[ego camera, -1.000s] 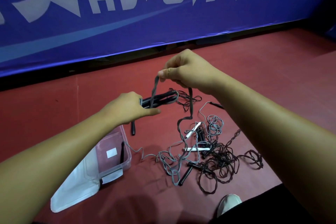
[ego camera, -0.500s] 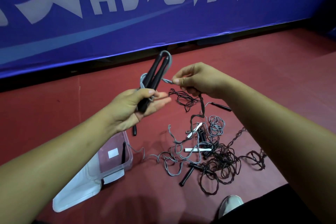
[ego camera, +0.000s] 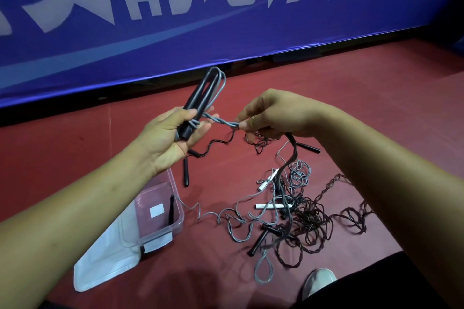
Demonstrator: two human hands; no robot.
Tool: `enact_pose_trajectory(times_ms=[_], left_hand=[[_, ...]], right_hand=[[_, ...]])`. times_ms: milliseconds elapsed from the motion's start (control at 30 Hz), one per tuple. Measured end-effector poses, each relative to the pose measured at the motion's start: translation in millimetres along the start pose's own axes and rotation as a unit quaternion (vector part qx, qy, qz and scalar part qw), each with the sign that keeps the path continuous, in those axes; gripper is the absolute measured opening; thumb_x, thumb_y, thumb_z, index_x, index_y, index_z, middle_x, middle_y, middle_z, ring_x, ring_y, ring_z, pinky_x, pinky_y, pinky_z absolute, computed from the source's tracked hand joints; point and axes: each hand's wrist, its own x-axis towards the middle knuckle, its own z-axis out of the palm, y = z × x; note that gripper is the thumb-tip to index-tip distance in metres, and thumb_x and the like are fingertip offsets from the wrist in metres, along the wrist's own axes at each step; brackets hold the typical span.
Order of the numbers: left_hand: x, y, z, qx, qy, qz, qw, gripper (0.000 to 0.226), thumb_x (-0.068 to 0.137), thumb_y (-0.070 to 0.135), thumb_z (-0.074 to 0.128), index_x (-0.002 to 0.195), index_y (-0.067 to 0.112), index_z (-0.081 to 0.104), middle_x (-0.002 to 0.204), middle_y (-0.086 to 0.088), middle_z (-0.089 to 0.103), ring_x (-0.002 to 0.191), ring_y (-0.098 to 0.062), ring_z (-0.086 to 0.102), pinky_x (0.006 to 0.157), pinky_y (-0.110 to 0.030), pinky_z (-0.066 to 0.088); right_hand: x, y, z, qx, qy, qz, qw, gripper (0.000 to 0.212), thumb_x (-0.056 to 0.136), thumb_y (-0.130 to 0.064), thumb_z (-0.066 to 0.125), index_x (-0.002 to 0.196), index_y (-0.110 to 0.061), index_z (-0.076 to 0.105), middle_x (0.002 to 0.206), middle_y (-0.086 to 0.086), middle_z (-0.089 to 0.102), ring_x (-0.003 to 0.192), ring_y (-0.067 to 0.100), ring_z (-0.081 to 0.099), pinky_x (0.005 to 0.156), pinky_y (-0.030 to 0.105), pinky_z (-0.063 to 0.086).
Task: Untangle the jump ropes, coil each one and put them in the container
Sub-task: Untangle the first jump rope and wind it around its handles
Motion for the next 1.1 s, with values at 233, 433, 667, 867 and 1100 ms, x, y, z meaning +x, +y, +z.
enact_pose_trajectory(times_ms=[233, 433, 667, 867, 1100], left_hand=[[3, 2, -1, 0.088, 0.008, -0.013, 0.996, 0.018, 0.090, 0.008, 0.060, 0.106, 0.002, 0.064, 0.099, -0.017, 0.071, 0.088, -0.020, 0.073, 0.053, -0.016, 0.055], [4, -11, 0, 0.344, -0.034, -0.012, 0.938, 0.018, 0.085, -0.003, 0.068, 0.098, -0.002, 0.056, 0.067, -0.011, 0.056, 0.050, -0.012, 0.053, 0.037, -0.017, 0.033], [-5, -13, 11, 0.566, -0.069, 0.013, 0.822, 0.034, 0.070, 0.023, 0.088, 0.090, 0.010, 0.064, 0.055, 0.002, 0.052, 0.045, -0.013, 0.048, 0.041, -0.022, 0.034], [-7, -13, 12, 0.652, -0.068, 0.062, 0.752, 0.026, 0.076, 0.034, 0.082, 0.086, 0.015, 0.068, 0.047, 0.001, 0.052, 0.038, -0.014, 0.048, 0.042, -0.020, 0.036], [-25, 1, 10, 0.473, -0.245, -0.055, 0.845, 0.019, 0.088, -0.005, 0.065, 0.105, 0.003, 0.061, 0.079, -0.018, 0.073, 0.069, -0.025, 0.072, 0.064, -0.027, 0.057]], right_hand=[[-12, -24, -9, -0.168, 0.043, -0.057, 0.983, 0.010, 0.091, -0.015, 0.071, 0.099, -0.016, 0.076, 0.067, -0.001, 0.071, 0.048, 0.001, 0.048, 0.047, 0.012, 0.037], [-7, -41, -3, -0.257, 0.094, -0.145, 0.951, 0.008, 0.089, -0.012, 0.070, 0.092, -0.015, 0.077, 0.066, -0.005, 0.071, 0.056, 0.000, 0.058, 0.054, 0.013, 0.039], [2, -40, 16, -0.280, 0.113, -0.195, 0.933, 0.006, 0.087, -0.008, 0.071, 0.090, -0.010, 0.076, 0.067, -0.006, 0.068, 0.057, -0.005, 0.057, 0.056, 0.008, 0.038], [6, -37, 15, -0.302, 0.144, -0.210, 0.919, 0.010, 0.081, -0.018, 0.079, 0.078, -0.019, 0.070, 0.065, -0.009, 0.067, 0.061, -0.001, 0.059, 0.056, 0.014, 0.040], [11, -11, 7, -0.086, 0.069, -0.147, 0.983, 0.017, 0.079, -0.022, 0.082, 0.080, -0.009, 0.072, 0.071, 0.007, 0.071, 0.064, 0.013, 0.058, 0.063, 0.026, 0.045]])
